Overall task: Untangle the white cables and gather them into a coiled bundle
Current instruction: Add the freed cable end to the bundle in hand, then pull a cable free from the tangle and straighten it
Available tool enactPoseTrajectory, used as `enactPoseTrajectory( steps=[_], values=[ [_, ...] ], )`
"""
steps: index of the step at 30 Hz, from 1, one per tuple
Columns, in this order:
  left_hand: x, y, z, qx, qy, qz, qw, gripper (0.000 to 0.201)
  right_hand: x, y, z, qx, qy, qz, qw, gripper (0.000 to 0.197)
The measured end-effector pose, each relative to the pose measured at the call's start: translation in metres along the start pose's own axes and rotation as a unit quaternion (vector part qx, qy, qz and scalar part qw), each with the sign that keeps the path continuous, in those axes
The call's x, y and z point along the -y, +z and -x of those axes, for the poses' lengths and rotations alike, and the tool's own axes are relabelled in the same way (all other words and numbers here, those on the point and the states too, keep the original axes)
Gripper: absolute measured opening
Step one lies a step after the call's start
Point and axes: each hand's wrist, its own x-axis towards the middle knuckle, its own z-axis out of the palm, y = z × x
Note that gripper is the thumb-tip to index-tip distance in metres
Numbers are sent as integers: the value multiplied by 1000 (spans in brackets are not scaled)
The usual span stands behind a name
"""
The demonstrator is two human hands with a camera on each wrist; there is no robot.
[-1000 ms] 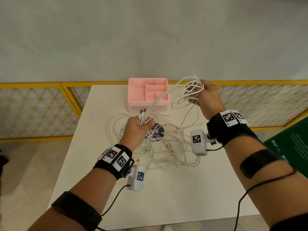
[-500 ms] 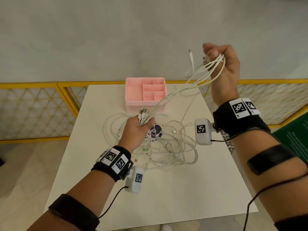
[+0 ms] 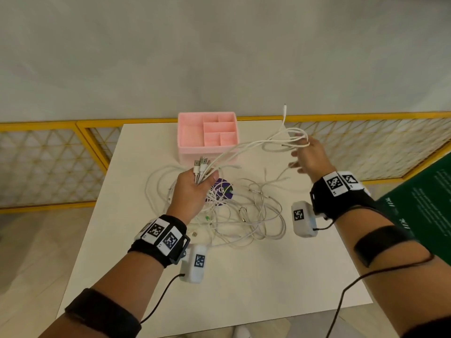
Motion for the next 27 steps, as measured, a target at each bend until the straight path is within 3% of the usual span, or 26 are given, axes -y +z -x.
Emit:
enactPoseTrajectory(
  steps=[4, 7, 10, 12, 14, 16, 19, 23, 27],
  values=[
    [2, 4, 5, 4, -6, -6, 1000, 16, -11, 22, 21, 75, 135, 29, 988, 53],
    [8, 4, 8, 9, -26, -5, 1000, 16, 4, 38, 36, 183, 143, -140, 963, 50],
    [11, 4, 13, 17, -28, -12, 999, 14, 39, 44, 43, 193, 7, -325, 926, 41],
    [10, 4, 16, 28, -26, -18, 999, 7, 71, 43, 46, 157, -96, -364, 913, 30],
    [8, 8, 18, 49, -13, -25, 998, 5, 102, 38, 51, 119, -203, -340, 911, 21],
    [6, 11, 18, 57, -4, -31, 998, 8, 126, 31, 54, 73, -300, -285, 907, 27],
    [2, 13, 16, 56, -5, -15, 998, 11, 149, 17, 52, 5, -439, -186, 879, 26],
    [-6, 10, 12, 48, -6, 5, 999, 12, 150, -8, 29, -54, -468, -113, 875, 20],
    [-2, 5, 12, 39, -32, 41, 998, 14, 102, -22, 8, -67, -356, -69, 929, 19]
  ],
)
